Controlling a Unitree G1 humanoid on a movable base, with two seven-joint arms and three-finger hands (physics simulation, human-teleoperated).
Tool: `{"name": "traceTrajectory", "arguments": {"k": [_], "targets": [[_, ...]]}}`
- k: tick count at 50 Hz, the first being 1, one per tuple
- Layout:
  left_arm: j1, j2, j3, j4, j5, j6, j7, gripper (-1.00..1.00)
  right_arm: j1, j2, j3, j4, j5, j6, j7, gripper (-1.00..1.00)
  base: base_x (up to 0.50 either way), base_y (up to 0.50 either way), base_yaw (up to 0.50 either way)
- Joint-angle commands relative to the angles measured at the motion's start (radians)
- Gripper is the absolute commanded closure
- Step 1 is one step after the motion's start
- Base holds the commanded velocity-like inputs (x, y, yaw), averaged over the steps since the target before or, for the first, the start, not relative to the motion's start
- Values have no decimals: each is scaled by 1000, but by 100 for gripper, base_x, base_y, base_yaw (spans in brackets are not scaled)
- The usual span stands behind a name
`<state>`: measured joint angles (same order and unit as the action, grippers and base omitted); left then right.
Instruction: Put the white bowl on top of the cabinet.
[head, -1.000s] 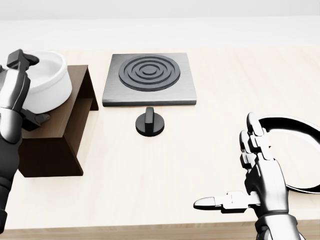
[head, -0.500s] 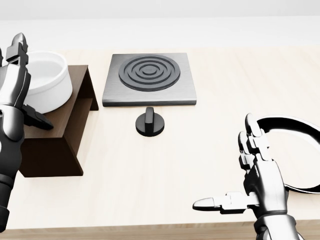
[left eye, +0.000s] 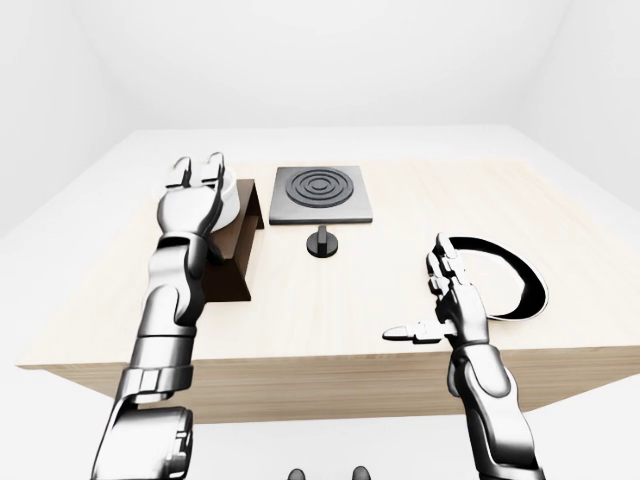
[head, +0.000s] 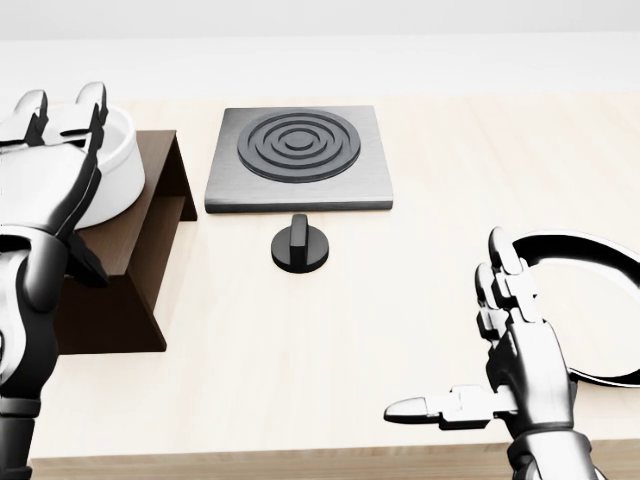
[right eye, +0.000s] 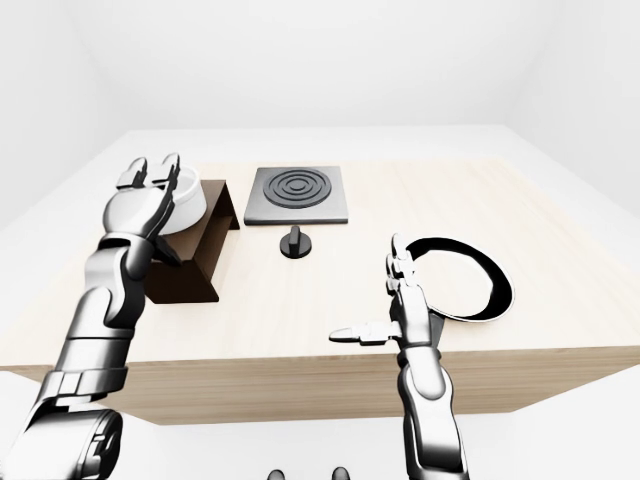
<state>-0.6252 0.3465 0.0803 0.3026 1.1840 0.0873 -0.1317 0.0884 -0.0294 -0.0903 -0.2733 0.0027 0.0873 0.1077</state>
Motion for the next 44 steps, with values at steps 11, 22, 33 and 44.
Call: {"name": "traceTrajectory", "arguments": {"k": [11,22,33,44], "targets": [[158,-113,32,-399,367,0,-252,-100,5,2,5,4,-4,0,1,-100,0,0,0],[223,-217,30,-687,384,0,-250,-100,10,2,5,-4,-4,0,3,-100,0,0,0],[363,-354,-88,-923,132,0,-276,-100,2,1,6,11,-5,0,2,-100,0,0,0],[552,-392,-193,-1010,-299,0,-173,-100,-5,1,8,21,-7,0,0,-100,0,0,0]]}}
